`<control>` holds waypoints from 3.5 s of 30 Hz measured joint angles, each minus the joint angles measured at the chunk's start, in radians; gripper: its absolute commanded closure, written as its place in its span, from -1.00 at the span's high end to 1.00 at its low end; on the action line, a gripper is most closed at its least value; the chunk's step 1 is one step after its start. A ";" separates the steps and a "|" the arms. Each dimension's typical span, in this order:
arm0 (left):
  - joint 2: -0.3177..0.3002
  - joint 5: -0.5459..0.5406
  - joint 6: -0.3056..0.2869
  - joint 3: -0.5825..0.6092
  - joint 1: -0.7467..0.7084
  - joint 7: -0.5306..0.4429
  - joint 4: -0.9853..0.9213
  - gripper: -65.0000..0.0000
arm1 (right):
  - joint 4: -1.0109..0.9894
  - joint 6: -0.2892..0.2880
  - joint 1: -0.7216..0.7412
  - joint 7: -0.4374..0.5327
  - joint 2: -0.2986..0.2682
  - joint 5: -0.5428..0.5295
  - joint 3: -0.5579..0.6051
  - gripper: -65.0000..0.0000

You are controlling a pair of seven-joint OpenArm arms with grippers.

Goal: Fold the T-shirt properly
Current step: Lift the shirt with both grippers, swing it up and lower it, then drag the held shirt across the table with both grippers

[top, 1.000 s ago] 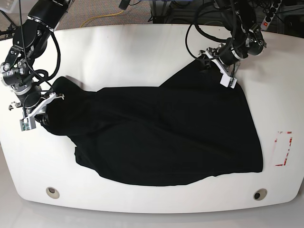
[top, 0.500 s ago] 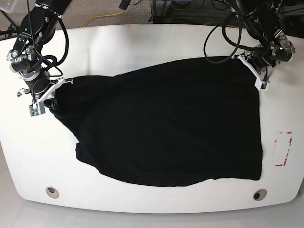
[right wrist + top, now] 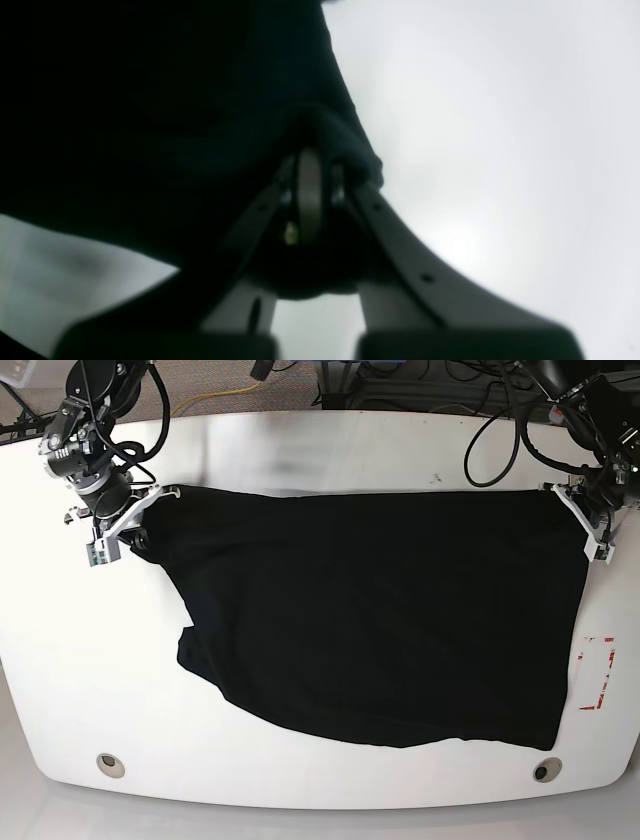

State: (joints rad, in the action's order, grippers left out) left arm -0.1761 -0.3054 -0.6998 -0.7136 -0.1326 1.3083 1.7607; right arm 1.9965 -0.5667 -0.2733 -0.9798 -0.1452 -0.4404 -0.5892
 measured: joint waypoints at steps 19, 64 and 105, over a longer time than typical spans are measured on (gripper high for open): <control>-0.010 0.016 0.001 0.286 0.380 0.009 0.162 -0.99 | -0.051 0.015 0.312 -0.053 -0.068 0.017 0.002 -1.00; -0.019 0.171 0.002 0.394 1.352 0.079 0.045 -0.99 | -0.346 -0.037 1.553 -0.163 -0.593 -0.020 0.655 -1.00; -0.013 0.163 0.003 0.540 0.079 0.092 0.233 -0.99 | -0.011 -0.036 0.112 -0.308 -0.198 -0.343 -0.212 -1.00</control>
State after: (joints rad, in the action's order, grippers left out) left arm -0.1894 -0.1421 -0.6971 -0.1734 -0.0532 1.4006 1.9934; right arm 1.9858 -0.6029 -0.1612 -1.2881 -0.3428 -0.7830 -0.8013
